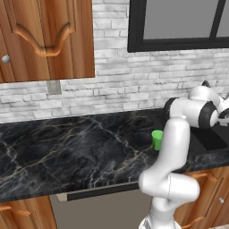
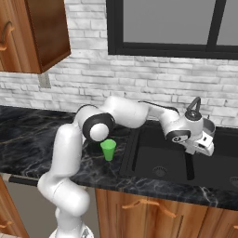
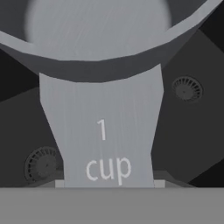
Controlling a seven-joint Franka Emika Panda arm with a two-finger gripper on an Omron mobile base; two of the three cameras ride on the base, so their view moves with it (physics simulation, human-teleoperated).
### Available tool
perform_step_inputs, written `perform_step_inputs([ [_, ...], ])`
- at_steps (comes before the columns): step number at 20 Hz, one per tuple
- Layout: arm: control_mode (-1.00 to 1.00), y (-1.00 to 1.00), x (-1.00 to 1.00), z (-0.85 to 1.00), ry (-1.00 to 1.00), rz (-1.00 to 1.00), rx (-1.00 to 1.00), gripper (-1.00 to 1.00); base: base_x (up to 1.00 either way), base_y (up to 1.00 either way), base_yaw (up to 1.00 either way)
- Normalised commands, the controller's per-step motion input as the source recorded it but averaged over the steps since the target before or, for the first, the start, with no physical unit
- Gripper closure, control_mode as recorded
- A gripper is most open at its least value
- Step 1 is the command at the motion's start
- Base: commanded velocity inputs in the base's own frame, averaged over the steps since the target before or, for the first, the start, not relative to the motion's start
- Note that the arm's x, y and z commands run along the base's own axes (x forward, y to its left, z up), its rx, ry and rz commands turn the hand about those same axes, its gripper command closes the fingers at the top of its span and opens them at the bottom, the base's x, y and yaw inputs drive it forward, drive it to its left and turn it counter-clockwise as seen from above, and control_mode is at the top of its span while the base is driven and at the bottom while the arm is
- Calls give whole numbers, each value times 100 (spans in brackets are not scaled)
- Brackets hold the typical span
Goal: Move any existing items from the left basin to the right basin for drying. Then move the cup from the counter to the left basin of the sink for washing.
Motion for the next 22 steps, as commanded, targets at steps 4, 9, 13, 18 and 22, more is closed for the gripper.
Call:
perform_step_inputs([
  [4, -100, -52, 0, 0, 0, -5, 2, 100, 0, 0, 0],
  [9, -100, -53, 0, -1, 0, -6, 4, 100, 0, 0, 0],
  [13, -100, -38, 0, -24, 6, -8, 1, 100, 0, 0, 0],
  [18, -100, -21, 0, -36, 10, -9, 0, 100, 0, 0, 0],
  [22, -100, -11, 0, -33, 4, -10, 0, 100, 0, 0, 0],
])
